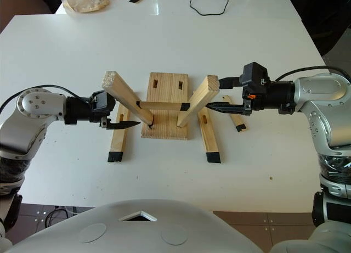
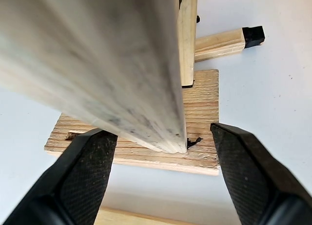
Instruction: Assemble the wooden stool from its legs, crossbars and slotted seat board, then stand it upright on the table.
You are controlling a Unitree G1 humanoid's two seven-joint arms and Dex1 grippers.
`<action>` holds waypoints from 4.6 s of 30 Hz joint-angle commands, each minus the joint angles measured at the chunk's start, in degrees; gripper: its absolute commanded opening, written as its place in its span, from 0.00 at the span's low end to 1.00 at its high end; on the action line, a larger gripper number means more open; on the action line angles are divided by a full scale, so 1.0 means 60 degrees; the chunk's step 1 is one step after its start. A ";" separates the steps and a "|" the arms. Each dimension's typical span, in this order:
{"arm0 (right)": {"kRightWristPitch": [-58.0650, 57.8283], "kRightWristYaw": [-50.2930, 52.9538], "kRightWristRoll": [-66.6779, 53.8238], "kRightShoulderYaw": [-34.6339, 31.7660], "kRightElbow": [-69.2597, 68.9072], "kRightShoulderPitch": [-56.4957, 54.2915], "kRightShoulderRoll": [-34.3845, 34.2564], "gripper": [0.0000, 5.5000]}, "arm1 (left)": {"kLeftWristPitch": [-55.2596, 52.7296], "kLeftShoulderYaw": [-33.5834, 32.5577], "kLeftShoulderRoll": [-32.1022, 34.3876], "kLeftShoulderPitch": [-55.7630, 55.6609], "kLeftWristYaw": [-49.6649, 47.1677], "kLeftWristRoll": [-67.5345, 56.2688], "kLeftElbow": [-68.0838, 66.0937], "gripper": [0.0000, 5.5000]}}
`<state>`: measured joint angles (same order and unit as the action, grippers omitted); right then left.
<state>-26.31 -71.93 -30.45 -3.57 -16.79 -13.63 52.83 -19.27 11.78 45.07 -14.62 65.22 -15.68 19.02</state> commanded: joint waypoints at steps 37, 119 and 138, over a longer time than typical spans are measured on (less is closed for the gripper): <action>0.1428 -0.0374 0.1897 0.2295 0.0711 -0.1110 -0.1122 0.47 | 0.0527 0.1308 -0.1201 -0.0188 -0.0584 0.1438 -0.0697 0.63; 0.7658 0.3303 0.7233 0.4236 1.2542 -0.5933 -0.4430 0.47 | 0.0565 0.0659 -0.0340 0.2459 -0.1218 0.1347 0.0843 0.63; 0.9126 -0.1483 0.6340 0.4877 0.9783 -0.4203 -0.1555 0.47 | 0.0648 0.0560 -0.0375 0.2699 -0.1909 0.1729 0.0594 0.63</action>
<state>32.55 -74.83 10.87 25.63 49.41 -43.50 42.10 -15.41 15.53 42.26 1.09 54.42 -6.20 22.85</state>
